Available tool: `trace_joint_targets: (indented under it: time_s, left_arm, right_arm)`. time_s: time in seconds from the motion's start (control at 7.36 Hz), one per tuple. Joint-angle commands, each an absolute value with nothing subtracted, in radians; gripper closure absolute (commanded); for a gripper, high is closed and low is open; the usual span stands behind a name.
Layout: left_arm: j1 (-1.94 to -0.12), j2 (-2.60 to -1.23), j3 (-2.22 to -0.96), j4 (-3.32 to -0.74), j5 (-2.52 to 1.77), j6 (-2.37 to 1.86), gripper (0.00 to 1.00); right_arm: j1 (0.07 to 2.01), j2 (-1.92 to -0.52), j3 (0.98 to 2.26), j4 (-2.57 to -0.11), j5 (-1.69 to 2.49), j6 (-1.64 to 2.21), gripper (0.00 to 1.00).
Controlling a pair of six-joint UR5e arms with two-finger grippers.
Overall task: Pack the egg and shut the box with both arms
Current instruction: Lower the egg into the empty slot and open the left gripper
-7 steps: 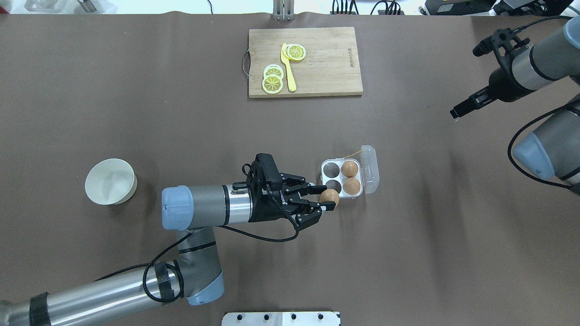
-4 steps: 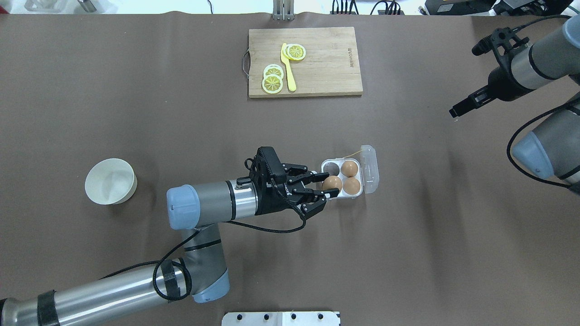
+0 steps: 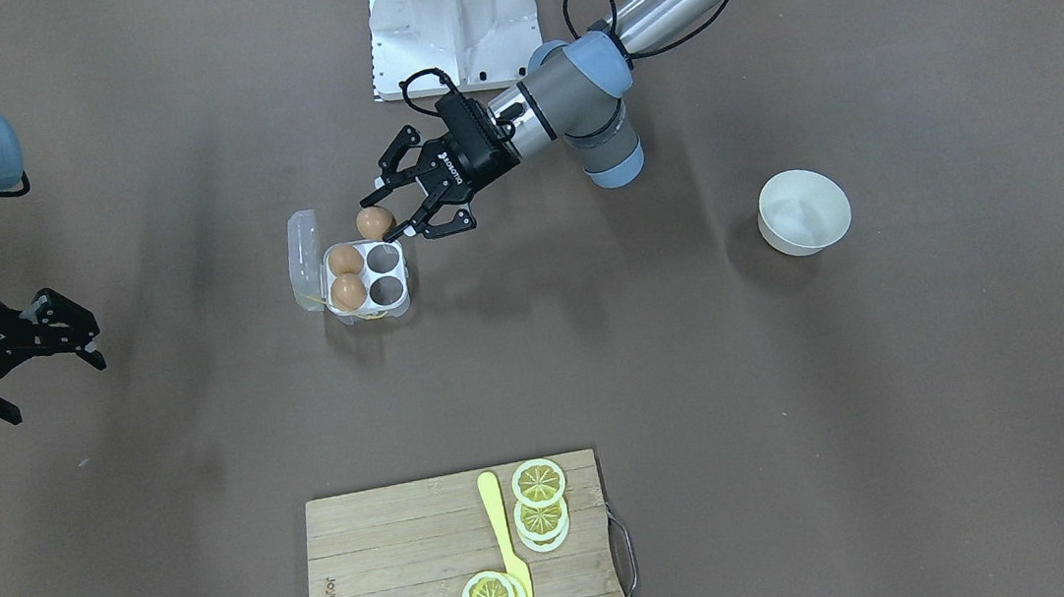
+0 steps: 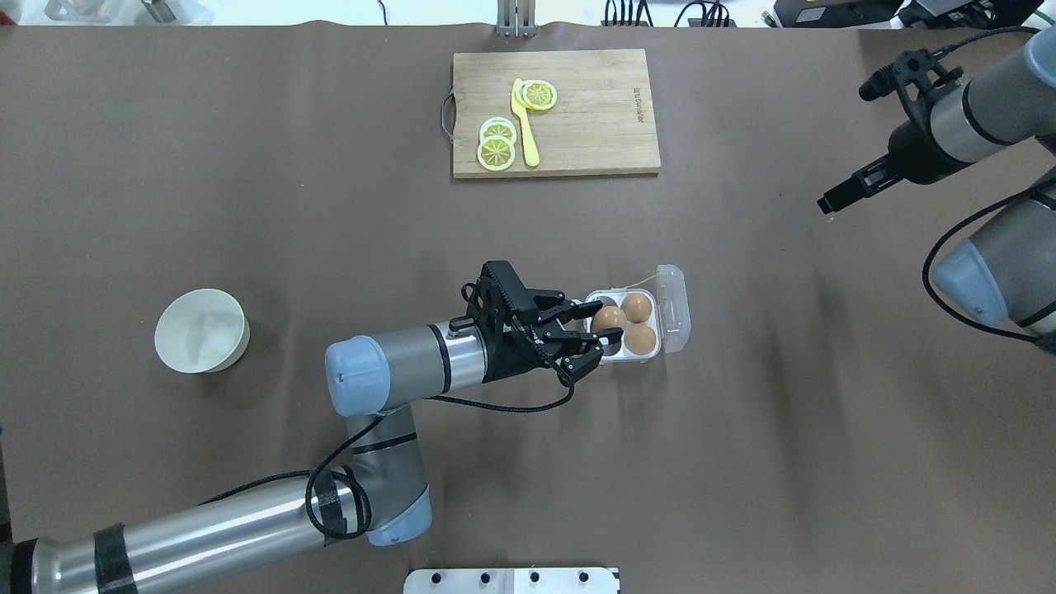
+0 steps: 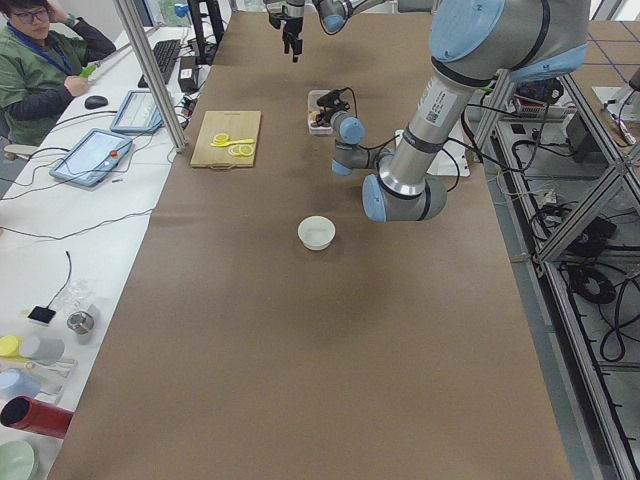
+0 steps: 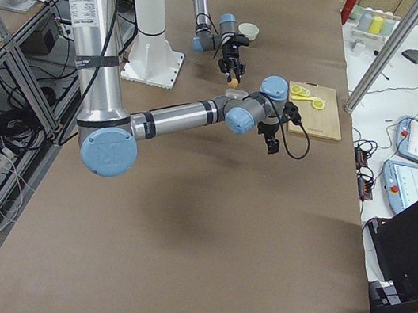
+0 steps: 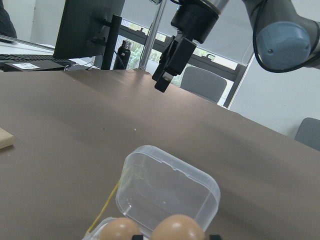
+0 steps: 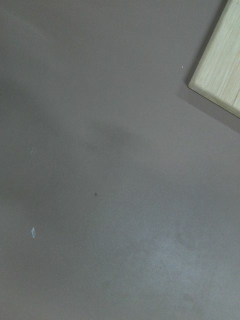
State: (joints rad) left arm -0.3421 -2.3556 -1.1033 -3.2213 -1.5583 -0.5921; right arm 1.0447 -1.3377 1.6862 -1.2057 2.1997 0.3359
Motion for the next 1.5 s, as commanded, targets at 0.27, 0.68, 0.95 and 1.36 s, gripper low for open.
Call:
trace_joint_targets:
  time_s: [0.27, 0.68, 0.95, 1.36]
  left_arm:
    - [-0.342, -2.368, -1.089, -3.152, -1.528, -0.594, 1.00]
    - [-0.331, -2.387, -1.068, -3.139, -1.526, -0.592, 1.00]
    - [-0.321, -2.387, -1.063, -3.135, -1.526, -0.592, 1.00]
    - [-0.316, -2.388, -1.063, -3.132, -1.525, -0.594, 1.00]
  right_arm:
    - [1.045, -1.338, 1.686, -1.206, 2.200, 0.336, 0.00]
    - [1.045, -1.338, 1.686, -1.206, 2.200, 0.336, 0.00]
    - [1.045, -1.338, 1.686, -1.206, 2.200, 0.336, 0.00]
    - [1.045, -1.338, 1.686, -1.206, 2.200, 0.336, 0.00]
